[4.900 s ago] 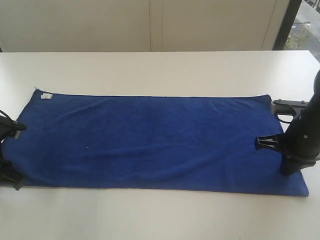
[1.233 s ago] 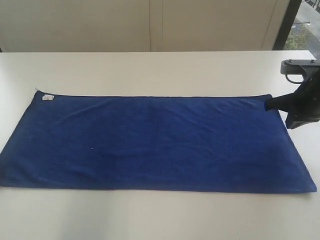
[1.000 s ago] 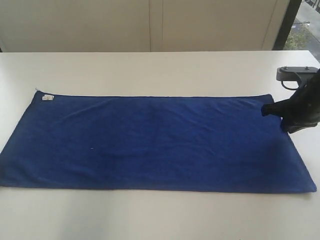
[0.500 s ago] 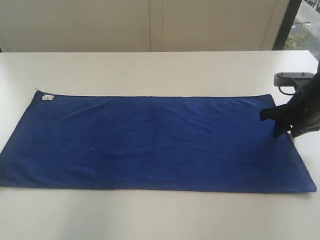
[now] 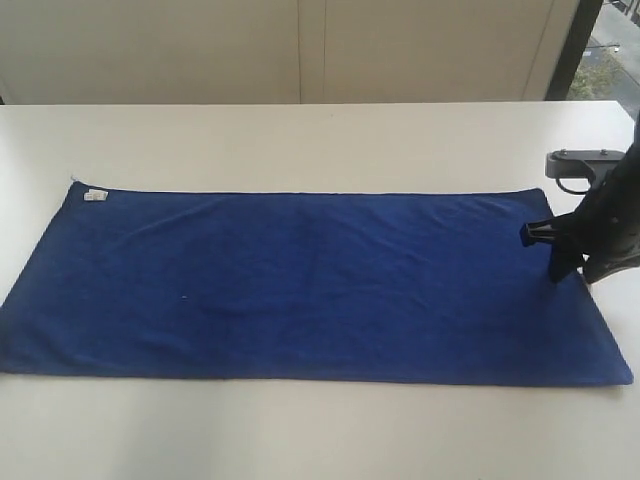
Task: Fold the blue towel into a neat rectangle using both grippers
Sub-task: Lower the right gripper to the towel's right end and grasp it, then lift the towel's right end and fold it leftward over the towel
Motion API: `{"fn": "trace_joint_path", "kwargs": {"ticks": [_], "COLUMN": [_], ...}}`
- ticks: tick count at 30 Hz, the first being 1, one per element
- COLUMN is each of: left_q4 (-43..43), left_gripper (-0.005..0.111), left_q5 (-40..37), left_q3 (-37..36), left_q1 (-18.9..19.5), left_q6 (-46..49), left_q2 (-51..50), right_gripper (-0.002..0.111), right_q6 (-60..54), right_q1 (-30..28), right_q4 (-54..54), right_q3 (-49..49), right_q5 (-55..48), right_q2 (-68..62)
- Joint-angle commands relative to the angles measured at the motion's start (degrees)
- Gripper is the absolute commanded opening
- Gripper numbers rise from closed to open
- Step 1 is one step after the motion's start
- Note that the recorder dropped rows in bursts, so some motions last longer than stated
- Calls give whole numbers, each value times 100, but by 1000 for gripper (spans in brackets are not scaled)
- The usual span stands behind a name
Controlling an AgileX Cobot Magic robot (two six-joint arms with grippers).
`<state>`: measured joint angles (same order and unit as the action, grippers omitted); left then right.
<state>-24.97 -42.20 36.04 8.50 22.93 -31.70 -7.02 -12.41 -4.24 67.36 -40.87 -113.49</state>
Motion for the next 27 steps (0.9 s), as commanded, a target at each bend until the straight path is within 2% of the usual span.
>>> {"fn": "trace_joint_path", "kwargs": {"ticks": [1, 3, 6, 9, 13, 27], "left_q4": [-26, -26, -26, -26, -26, -26], "left_gripper": [0, 0, 0, 0, 0, 0], "left_q5": [-76, -76, -76, -76, -76, -76], "left_q3": [-30, -30, -30, -30, -30, -30], "left_q1": [6, 6, 6, 6, 6, 6], "left_q6": [-2, -2, -2, -2, -2, -2], "left_q2": [39, 39, 39, 39, 39, 39], "right_gripper": [38, 26, 0, 0, 0, 0], "right_q6": [-30, -30, -30, 2, 702, 1030], "right_q1": [-16, -16, -16, -27, -201, -1447], "right_q4": [-45, -45, -45, 83, 598, 597], "right_q3": [-61, -61, -61, -61, -61, 292], "right_q5": [-296, -296, -249, -161, -99, 60], "right_q2": [-116, -116, -116, -116, -116, -53]}}
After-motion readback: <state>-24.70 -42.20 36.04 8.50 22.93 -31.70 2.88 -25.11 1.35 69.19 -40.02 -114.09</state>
